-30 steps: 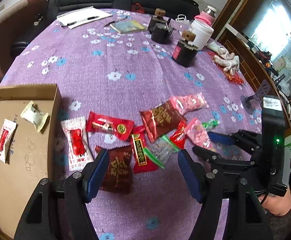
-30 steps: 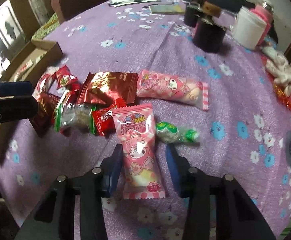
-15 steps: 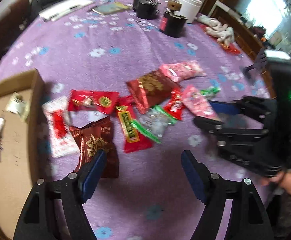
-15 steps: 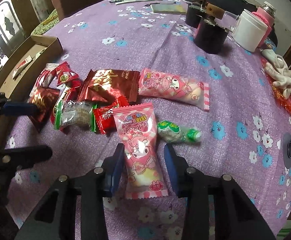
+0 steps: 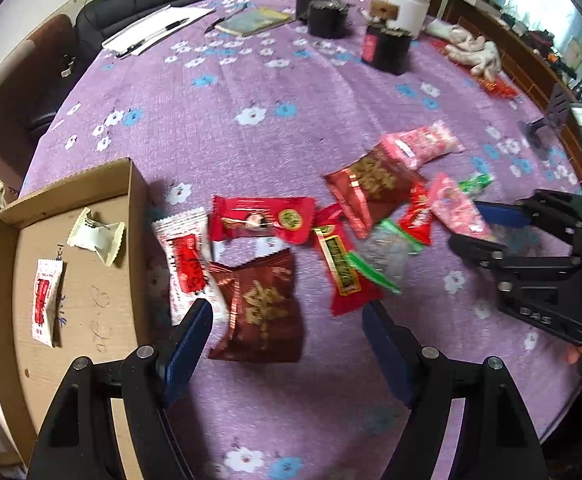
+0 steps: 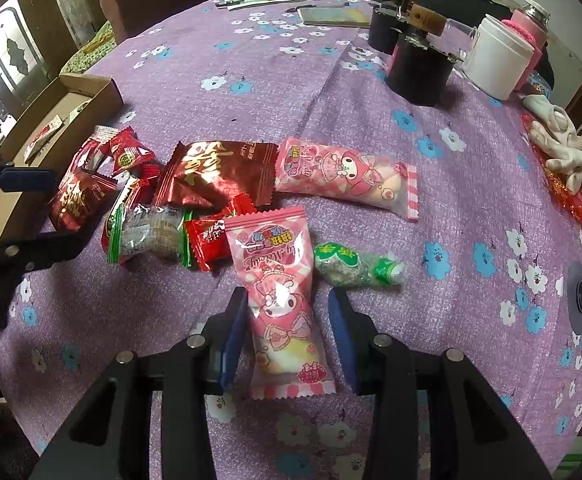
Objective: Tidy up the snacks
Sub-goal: 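Grasp the dark red foil packet with the left gripper while the right grasps the pink cartoon packet, then carry both packets over the cardboard tray and open both grippers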
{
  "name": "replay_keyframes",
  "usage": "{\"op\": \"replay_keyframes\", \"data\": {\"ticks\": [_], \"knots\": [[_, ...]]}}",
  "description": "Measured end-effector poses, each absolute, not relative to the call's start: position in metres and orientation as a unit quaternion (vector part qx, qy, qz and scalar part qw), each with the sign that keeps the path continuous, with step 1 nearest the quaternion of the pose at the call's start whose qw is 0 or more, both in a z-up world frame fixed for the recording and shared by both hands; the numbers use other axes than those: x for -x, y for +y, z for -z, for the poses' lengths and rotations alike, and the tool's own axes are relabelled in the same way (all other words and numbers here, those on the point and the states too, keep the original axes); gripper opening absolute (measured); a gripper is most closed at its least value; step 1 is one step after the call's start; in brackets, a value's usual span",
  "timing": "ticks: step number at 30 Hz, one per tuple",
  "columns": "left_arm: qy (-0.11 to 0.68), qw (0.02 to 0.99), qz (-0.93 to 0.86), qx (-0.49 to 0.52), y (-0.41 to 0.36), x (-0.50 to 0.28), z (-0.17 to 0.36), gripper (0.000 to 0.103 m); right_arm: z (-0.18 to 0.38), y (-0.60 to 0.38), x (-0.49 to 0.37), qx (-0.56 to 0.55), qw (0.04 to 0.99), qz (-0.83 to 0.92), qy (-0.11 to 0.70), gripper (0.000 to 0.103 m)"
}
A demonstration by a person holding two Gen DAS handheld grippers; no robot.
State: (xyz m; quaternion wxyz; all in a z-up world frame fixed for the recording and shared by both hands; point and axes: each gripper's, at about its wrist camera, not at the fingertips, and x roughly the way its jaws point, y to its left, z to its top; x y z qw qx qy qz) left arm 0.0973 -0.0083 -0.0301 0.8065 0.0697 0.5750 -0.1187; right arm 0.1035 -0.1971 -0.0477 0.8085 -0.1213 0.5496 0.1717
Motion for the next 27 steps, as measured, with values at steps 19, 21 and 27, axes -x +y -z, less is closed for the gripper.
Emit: {"op": "replay_keyframes", "data": {"ticks": [19,21,27], "knots": [[0.568,0.807,0.161,-0.022,-0.008,-0.077,0.045,0.039,0.045,-0.197,-0.089,0.103,0.813,-0.183,0.543,0.029],[0.565,0.808,0.166,-0.020,-0.008,-0.070,0.045,0.039,0.045,-0.198,-0.085,0.100,0.813,-0.184,0.543,0.029],[0.547,0.817,0.179,-0.011,-0.008,-0.052,0.038,0.039,0.030,-0.195,-0.073,0.096,0.819,-0.188,0.534,0.029]]}}
